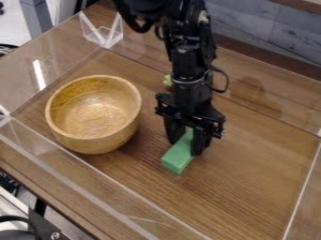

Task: Put the green stick in the brown bowl

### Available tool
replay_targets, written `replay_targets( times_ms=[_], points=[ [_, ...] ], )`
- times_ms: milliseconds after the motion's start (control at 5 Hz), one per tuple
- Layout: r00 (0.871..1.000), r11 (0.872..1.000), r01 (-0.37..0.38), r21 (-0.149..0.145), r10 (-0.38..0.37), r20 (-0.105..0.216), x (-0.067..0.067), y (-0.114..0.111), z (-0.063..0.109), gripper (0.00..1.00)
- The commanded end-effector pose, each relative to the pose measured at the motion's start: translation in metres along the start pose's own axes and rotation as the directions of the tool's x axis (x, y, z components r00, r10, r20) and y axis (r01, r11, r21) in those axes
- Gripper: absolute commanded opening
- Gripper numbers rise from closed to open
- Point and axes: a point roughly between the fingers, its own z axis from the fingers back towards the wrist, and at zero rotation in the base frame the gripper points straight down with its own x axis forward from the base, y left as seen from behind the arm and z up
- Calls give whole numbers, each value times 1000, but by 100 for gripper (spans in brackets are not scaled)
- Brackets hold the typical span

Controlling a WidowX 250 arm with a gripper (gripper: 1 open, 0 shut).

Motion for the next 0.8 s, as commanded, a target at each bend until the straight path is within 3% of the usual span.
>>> replay_targets(
  times_ms=[0, 600],
  points=[
    [999, 1000, 12, 2, -12, 42, 3, 4, 15, 0],
    [999, 1000, 27, -8, -27, 43, -1, 7, 27, 0]
  ],
)
